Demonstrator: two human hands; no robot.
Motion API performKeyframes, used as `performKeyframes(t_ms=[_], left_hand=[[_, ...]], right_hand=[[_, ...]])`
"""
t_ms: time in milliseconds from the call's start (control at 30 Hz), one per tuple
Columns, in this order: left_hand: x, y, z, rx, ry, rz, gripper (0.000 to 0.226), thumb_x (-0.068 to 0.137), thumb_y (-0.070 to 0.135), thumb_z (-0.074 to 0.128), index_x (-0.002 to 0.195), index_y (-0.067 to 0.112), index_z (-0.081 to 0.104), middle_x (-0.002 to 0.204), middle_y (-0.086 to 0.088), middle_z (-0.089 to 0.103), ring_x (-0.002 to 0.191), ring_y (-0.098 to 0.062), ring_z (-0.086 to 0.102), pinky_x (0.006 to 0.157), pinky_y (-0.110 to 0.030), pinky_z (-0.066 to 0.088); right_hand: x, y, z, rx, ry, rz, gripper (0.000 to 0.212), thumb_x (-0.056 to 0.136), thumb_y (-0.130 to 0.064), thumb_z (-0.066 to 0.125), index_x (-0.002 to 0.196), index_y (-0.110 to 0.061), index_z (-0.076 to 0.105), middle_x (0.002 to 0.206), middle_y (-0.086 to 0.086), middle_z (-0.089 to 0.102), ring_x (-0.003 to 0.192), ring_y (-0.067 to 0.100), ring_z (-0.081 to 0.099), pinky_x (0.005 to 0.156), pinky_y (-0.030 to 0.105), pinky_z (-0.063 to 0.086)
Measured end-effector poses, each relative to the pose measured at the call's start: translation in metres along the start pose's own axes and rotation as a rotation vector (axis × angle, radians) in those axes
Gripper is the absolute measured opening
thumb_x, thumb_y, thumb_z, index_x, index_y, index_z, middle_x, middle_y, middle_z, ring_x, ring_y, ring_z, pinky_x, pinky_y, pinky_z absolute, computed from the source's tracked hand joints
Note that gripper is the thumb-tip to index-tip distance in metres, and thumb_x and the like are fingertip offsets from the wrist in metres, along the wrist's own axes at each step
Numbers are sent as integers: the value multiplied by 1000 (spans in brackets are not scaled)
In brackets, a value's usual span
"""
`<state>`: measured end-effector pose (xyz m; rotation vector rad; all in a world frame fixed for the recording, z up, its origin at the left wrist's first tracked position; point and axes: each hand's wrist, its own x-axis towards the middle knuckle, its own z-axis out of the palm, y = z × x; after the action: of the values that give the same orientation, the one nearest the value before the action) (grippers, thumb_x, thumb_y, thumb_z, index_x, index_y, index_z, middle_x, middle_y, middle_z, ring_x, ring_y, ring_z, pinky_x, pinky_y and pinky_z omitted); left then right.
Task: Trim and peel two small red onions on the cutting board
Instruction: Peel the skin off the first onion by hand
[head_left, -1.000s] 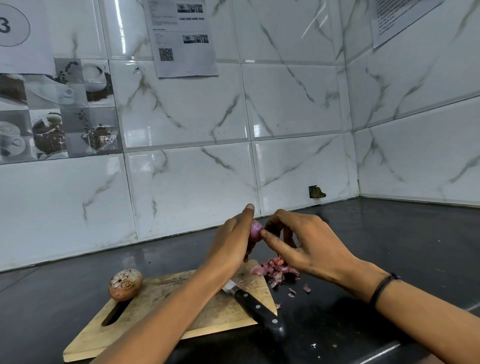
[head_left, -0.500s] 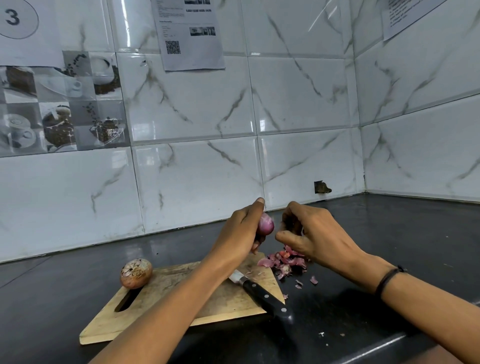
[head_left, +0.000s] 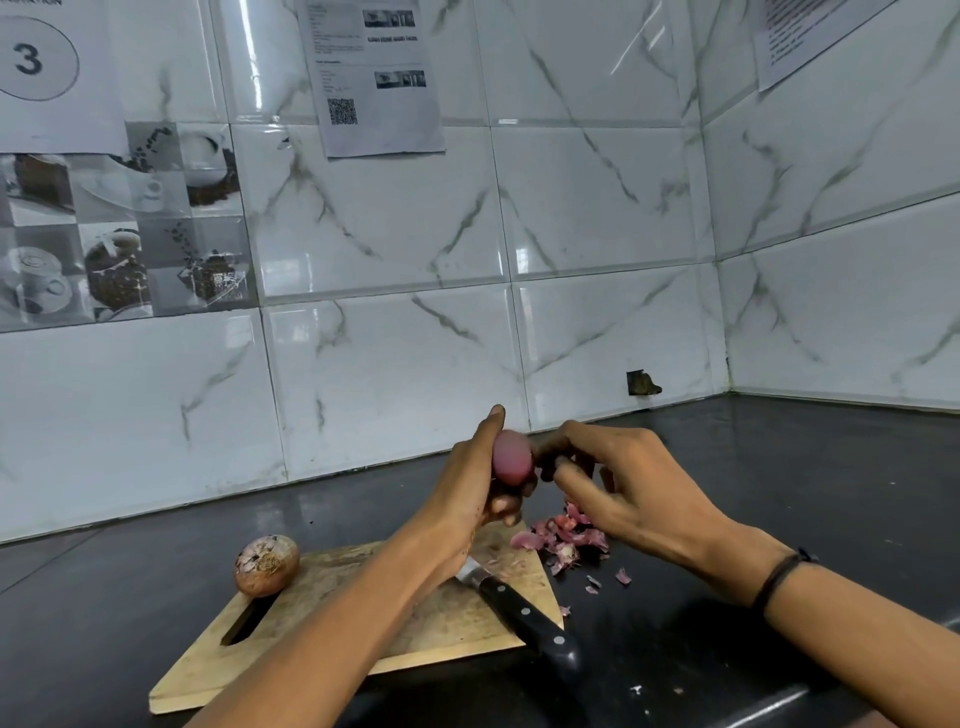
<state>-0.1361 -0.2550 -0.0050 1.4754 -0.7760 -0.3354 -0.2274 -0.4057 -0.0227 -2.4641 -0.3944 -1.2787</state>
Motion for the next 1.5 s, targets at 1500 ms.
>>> performKeyframes(t_ms=[1500], left_hand=[[11, -13, 18, 175, 114, 129, 69, 87, 79, 24, 65, 17, 42, 59, 1, 41, 54, -12, 40, 56, -26, 43]], right_hand=[[4, 2, 9, -83, 11, -28, 47, 96, -57, 42, 96, -16, 64, 81, -10, 64, 67, 8, 59, 62, 27, 50]])
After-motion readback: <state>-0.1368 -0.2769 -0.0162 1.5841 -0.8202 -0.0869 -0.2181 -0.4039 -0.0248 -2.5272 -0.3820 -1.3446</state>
